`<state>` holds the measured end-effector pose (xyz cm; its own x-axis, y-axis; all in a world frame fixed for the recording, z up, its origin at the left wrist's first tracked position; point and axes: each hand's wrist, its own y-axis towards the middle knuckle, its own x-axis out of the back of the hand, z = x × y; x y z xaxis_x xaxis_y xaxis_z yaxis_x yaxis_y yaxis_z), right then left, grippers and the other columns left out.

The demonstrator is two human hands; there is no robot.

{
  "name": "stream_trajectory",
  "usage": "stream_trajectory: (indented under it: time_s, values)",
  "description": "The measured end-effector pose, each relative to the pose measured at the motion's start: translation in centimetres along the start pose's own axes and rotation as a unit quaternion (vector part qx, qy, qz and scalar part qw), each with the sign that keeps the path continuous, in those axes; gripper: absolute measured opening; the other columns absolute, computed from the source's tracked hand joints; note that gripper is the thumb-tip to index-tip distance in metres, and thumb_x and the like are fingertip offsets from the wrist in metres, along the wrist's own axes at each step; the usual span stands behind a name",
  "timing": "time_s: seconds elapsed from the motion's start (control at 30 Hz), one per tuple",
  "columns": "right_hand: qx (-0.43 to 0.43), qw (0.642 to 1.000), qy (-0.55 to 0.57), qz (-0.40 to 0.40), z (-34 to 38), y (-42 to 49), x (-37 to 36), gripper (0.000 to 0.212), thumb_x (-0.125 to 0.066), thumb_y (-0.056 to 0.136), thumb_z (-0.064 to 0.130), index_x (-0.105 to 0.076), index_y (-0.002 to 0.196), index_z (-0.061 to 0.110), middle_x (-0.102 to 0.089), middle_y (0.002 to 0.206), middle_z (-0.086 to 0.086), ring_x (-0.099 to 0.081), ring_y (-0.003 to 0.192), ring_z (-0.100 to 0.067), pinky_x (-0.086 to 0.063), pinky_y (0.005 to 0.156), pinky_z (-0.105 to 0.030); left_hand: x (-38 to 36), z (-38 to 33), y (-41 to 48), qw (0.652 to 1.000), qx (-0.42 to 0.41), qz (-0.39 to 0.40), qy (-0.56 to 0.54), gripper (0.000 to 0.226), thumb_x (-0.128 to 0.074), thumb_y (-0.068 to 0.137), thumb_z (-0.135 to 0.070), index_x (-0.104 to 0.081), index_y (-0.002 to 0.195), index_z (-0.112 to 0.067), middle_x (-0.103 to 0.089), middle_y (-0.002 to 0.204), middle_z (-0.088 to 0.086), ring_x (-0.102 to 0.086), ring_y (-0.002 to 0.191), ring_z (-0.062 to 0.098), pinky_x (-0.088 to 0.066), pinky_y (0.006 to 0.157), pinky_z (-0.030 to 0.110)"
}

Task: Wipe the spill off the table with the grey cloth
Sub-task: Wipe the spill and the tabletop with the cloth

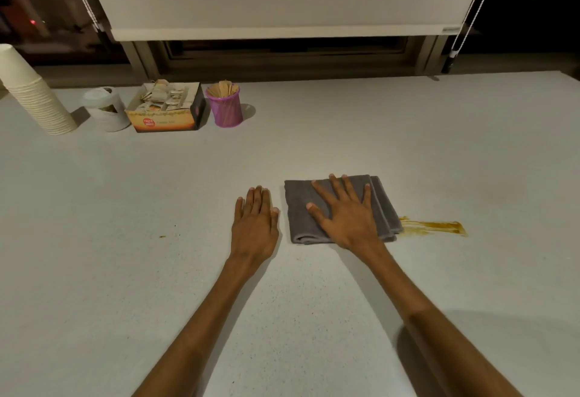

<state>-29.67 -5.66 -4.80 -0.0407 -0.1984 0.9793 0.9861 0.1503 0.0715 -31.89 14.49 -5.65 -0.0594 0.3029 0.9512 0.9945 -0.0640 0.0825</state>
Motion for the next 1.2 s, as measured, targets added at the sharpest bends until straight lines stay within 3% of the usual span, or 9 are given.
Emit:
stream_trajectory:
  time_s: [0.17,0.33,0.53,0.7,0.87,1.07,1.2]
  values:
    - [-0.035,0.999,-0.003,0.016,0.8,3.0,0.5,0.069,-0.013,0.089,0.072,-0.013,0.153,0.044,-0.01,0.165,0.0,-0.001,0.152,-0.025,0.006,0.115,-0.066,0.2,-0.4,0.1,1.0,0.002,-0.016,-0.008,0.063,-0.005,0.092,-0.033,-0.011,0.15,-0.008,-0.012,0.161,0.01,-0.006,0.15,0.023,0.001,0.123,0.04]
    - [-0.014,0.999,-0.008,-0.03,1.1,-4.8,0.1,0.069,-0.01,0.088,0.072,-0.017,0.152,0.045,-0.014,0.164,0.001,-0.006,0.152,-0.025,0.001,0.118,-0.061,0.4,-0.2,-1.0,1.0,-0.011,-0.012,-0.012,0.062,-0.005,0.092,-0.031,-0.012,0.15,-0.009,-0.012,0.161,0.008,-0.005,0.15,0.021,0.003,0.123,0.039]
    - [-0.071,0.997,0.012,0.023,1.6,0.6,0.5,0.068,-0.019,0.091,0.072,-0.013,0.153,0.045,-0.006,0.165,-0.002,0.002,0.151,-0.028,0.005,0.115,-0.065,0.3,-1.1,1.0,1.0,0.007,0.01,0.002,0.057,-0.01,0.097,-0.029,-0.01,0.15,-0.008,-0.009,0.161,0.011,-0.003,0.15,0.025,0.003,0.122,0.046]
    - [-0.029,0.999,-0.004,-0.039,0.1,-5.3,0.2,0.068,-0.016,0.089,0.073,-0.018,0.151,0.046,-0.015,0.164,0.001,-0.005,0.152,-0.025,0.003,0.117,-0.062,0.4,-0.6,-2.9,1.0,-0.025,-0.009,-0.017,0.063,-0.002,0.093,-0.035,-0.01,0.15,-0.01,-0.01,0.161,0.008,-0.003,0.15,0.021,0.002,0.123,0.04]
    - [-0.071,0.997,0.014,0.028,-2.2,0.2,1.6,0.074,-0.015,0.086,0.078,-0.015,0.152,0.046,-0.011,0.165,0.001,-0.001,0.152,-0.027,0.005,0.114,-0.067,0.3,-1.1,-4.1,1.0,-0.013,0.005,-0.007,0.063,-0.002,0.093,-0.035,-0.008,0.151,-0.01,-0.009,0.161,0.008,-0.003,0.15,0.02,-0.001,0.123,0.044]
    - [-0.002,0.999,-0.025,-0.024,-1.9,-6.9,1.0,0.072,-0.015,0.088,0.077,-0.008,0.152,0.046,-0.015,0.164,0.004,-0.004,0.152,-0.025,0.005,0.116,-0.064,0.3,-2.0,-4.1,1.0,-0.003,0.005,0.003,0.062,-0.004,0.093,-0.032,-0.006,0.151,-0.011,-0.006,0.161,0.006,0.001,0.15,0.021,0.01,0.119,0.05]
    - [-0.037,0.999,-0.004,0.008,-4.4,-3.8,2.1,0.08,-0.01,0.082,0.082,-0.007,0.153,0.045,-0.015,0.164,0.003,-0.005,0.152,-0.023,0.002,0.115,-0.066,0.0,-4.0,-2.3,1.0,-0.025,0.014,0.004,0.057,-0.007,0.097,-0.029,-0.007,0.151,-0.009,-0.007,0.161,0.008,0.0,0.15,0.022,0.008,0.121,0.049]
